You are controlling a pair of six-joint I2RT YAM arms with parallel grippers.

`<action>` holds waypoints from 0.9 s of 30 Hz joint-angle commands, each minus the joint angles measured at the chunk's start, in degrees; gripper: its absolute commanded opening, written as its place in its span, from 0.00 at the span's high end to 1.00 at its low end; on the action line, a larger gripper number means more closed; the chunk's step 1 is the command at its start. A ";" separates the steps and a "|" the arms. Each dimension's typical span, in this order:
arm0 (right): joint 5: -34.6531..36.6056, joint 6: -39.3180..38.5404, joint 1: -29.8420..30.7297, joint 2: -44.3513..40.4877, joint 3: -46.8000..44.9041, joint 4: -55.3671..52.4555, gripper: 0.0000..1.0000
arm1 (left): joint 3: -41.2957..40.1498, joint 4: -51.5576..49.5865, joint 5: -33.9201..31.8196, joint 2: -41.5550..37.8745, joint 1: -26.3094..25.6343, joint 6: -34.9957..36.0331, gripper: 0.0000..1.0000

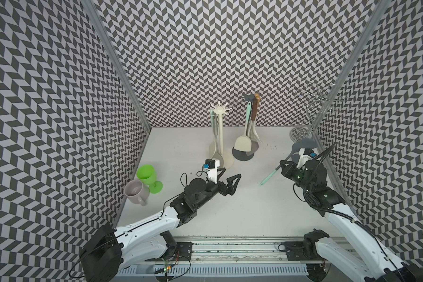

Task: Take the spatula off the kitchen utensil rack
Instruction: Place the spatula at the center of the board.

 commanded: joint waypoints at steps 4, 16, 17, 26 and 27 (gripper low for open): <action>-3.08 -9.26 -0.46 0.86 -0.96 1.36 1.00 | -0.89 -0.83 0.28 0.10 1.64 1.04 0.01; -4.40 -13.42 -0.69 2.69 0.33 -2.02 1.00 | -0.35 2.99 0.86 7.30 3.00 3.82 0.01; -4.69 -13.33 -0.73 2.69 -0.05 -1.53 1.00 | -1.82 4.82 0.34 7.08 3.31 4.42 0.01; -10.07 -13.58 -0.91 3.66 -0.29 0.83 1.00 | -5.55 8.98 -0.20 5.45 5.59 8.66 0.01; -10.16 -13.58 -1.12 3.89 -0.01 0.85 1.00 | -5.58 9.23 -0.16 5.57 5.70 8.68 0.01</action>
